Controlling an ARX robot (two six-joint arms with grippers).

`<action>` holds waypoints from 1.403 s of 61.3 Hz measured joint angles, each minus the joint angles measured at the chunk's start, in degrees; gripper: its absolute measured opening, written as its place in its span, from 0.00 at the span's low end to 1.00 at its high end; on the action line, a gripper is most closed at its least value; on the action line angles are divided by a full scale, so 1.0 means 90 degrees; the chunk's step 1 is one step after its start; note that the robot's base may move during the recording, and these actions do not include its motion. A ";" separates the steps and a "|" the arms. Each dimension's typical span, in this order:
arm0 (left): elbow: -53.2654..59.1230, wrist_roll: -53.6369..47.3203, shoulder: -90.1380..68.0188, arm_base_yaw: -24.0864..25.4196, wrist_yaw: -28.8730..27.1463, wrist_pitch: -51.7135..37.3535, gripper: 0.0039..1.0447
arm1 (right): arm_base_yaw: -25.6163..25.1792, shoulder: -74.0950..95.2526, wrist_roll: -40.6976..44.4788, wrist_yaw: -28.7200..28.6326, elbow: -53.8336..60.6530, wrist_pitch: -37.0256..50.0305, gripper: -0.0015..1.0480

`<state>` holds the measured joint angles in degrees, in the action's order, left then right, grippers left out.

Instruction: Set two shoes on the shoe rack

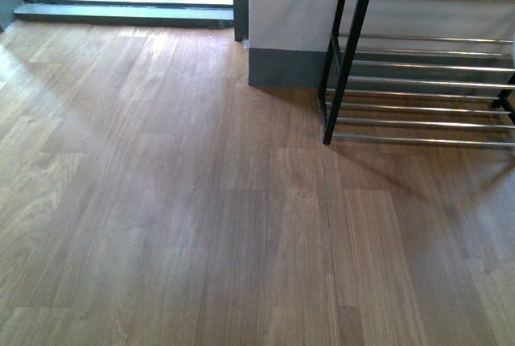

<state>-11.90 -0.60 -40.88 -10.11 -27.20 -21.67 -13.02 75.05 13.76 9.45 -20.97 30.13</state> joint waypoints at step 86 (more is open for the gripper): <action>0.0000 -0.0005 -0.0005 -0.0002 0.0032 0.0000 0.02 | 0.0092 -0.1154 -0.0029 0.0068 0.0216 -0.0194 0.02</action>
<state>-11.90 -0.64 -40.93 -10.13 -26.92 -21.67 -12.19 64.66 13.50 10.07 -19.03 28.38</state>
